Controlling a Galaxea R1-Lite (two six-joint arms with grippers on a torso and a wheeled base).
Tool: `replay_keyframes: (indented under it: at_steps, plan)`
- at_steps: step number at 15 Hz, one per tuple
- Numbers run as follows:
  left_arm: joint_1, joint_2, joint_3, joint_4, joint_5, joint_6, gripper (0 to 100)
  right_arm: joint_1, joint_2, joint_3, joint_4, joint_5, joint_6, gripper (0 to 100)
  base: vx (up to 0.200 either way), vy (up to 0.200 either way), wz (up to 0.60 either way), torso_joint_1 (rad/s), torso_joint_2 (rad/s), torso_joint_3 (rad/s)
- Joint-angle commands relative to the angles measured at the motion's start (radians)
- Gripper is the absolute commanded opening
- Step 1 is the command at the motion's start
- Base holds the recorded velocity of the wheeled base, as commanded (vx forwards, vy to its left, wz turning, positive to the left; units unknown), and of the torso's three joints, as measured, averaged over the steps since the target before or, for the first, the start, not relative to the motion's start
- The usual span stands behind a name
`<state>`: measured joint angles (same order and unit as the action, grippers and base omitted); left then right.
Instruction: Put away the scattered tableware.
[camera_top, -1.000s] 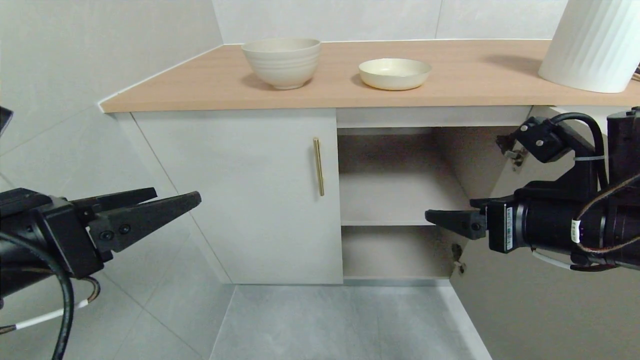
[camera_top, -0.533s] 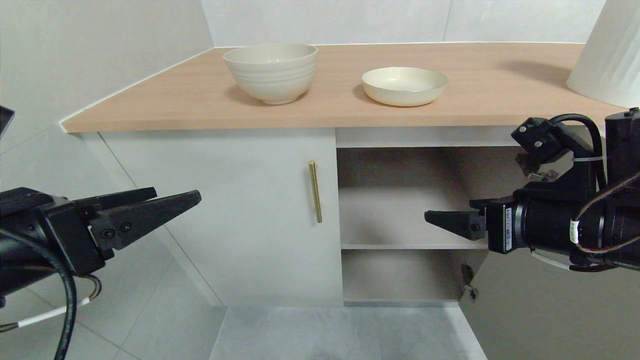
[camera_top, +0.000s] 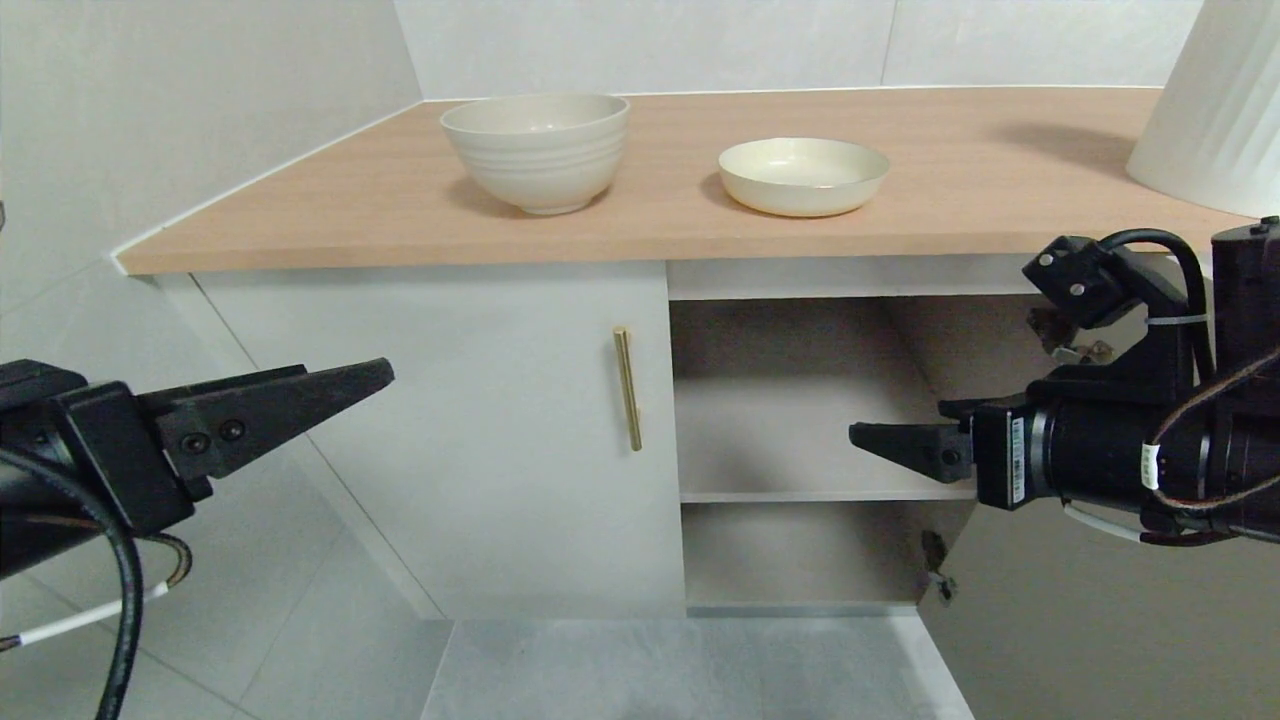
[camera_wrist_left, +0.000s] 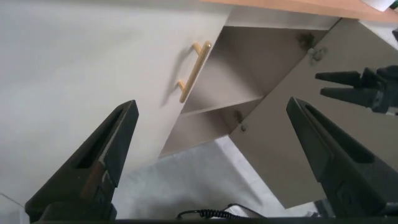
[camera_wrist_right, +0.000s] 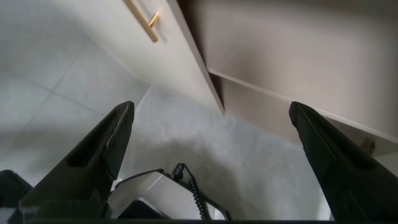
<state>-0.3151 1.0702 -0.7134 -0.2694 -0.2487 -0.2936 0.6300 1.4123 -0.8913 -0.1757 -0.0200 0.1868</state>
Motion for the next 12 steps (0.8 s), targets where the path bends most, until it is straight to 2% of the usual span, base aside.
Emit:
replay_keyframes:
  at_steps: [1,3,10,12]
  plan:
    - [-0.001,0.001,0.003,0.001,0.000,0.008,100,0.000,0.002,0.000,-0.001,0.000,0.000,100,0.000,0.000,0.00,0.000,0.00,0.000]
    - [-0.001,0.001,0.009,0.001,0.000,0.030,100,0.000,0.000,0.000,-0.001,0.000,0.000,100,0.000,0.000,0.00,0.000,0.00,0.000]
    - [-0.001,-0.001,0.012,0.002,-0.001,0.033,100,0.000,-0.015,0.002,-0.001,0.005,0.002,100,0.000,0.000,0.00,0.000,0.00,0.000]
    - [-0.001,-0.001,0.012,0.004,-0.001,0.033,100,0.000,-0.036,0.003,-0.001,0.009,0.005,100,0.200,0.000,0.00,-0.002,0.00,0.005]
